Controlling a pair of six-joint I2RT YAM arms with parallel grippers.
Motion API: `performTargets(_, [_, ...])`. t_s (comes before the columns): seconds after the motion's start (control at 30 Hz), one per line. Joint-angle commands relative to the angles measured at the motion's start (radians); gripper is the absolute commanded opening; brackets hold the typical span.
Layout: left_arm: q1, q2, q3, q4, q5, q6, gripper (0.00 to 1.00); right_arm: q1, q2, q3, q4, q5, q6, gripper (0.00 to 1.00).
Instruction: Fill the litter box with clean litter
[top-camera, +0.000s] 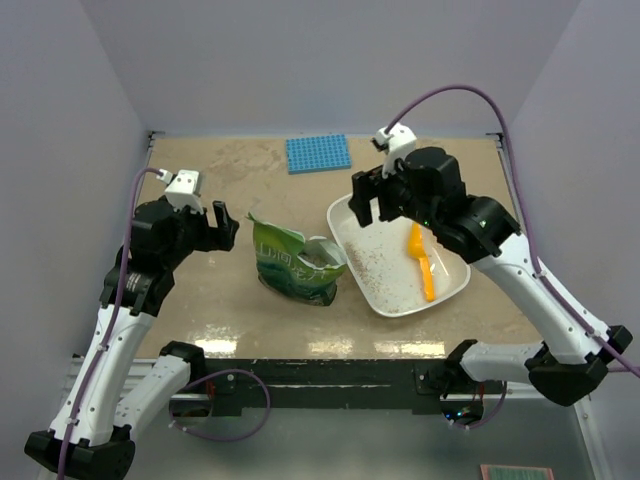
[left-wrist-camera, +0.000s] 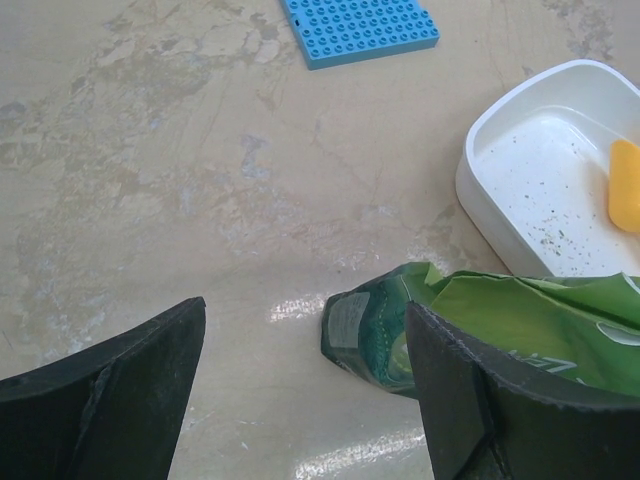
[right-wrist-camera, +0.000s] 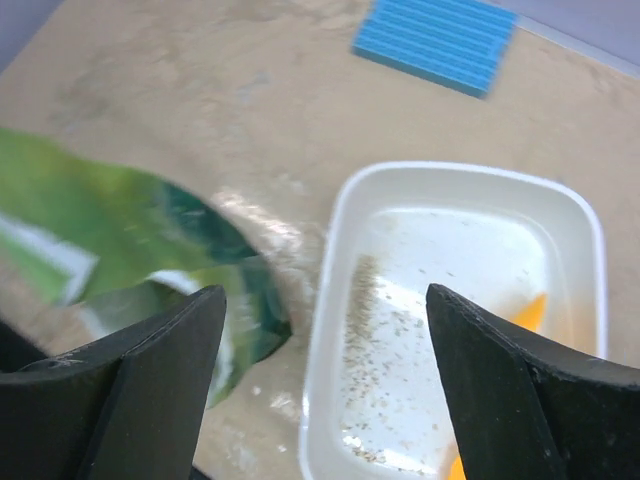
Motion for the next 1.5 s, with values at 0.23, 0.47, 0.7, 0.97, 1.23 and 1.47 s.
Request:
performTargets(0.23, [-0.004,-0.01,-0.066,0.095,0.12,-0.062,0.85,-0.481,-0.016,-0.42,0.19,0.041,0.153,0.75])
performTargets(0.47, [-0.004,-0.026,-0.155,0.14,0.175,-0.076,0.85,-0.569,-0.002,-0.586,0.282,-0.061,0.153,0.71])
performTargets(0.7, [-0.005,-0.032,-0.161,0.144,0.195,-0.073,0.85,-0.595,0.062,-0.638,0.353,-0.112,0.142,0.67])
performTargets(0.97, [-0.005,-0.036,-0.17,0.143,0.181,-0.065,0.85,-0.621,0.157,-0.681,0.431,-0.16,0.155,0.65])
performTargets(1.23, [-0.005,-0.035,-0.173,0.138,0.167,-0.062,0.85,-0.626,0.225,-0.69,0.479,-0.247,0.165,0.52])
performTargets(1.47, [-0.005,-0.032,-0.175,0.14,0.167,-0.062,0.85,-0.626,0.243,-0.706,0.485,-0.258,0.165,0.17])
